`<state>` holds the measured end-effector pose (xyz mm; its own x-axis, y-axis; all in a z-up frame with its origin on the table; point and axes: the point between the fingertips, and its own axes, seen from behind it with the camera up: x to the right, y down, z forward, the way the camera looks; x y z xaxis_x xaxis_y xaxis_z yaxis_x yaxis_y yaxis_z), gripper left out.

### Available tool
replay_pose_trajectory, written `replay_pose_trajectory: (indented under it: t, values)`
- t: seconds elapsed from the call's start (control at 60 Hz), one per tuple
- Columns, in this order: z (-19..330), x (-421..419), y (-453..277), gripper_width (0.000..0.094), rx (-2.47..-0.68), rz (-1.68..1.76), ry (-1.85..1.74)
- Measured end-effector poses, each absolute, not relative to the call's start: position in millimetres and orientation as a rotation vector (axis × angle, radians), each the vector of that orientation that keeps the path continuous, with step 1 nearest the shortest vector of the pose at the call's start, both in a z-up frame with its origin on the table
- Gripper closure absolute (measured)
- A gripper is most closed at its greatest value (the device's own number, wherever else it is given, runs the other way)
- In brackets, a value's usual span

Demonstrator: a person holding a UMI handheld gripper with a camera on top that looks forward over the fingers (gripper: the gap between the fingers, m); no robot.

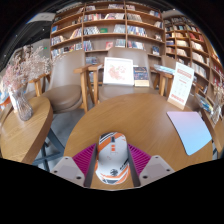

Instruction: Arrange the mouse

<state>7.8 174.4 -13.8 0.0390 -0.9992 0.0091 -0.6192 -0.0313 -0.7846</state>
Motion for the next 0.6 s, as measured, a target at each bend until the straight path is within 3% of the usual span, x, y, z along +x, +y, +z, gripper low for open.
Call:
replay_pose_trajectory:
  t: [0.017,0.183,0.317,0.467,0.6]
  values:
    - [-13.7,8.7,172.7,0.0451,-1.715,-0.811,1.645]
    - [-2.8,6.6,172.0,0.0488,-1.735,-0.756,1.640]
    - [49.9,15.2,147.6,0.0490,-1.696,-0.734,1.591]
    - [110.6,47.8,54.6,0.0490,-1.648,-0.901,1.559]
    - [111.8,70.6,-42.1,0.0502,-1.639,-0.994,1.623]
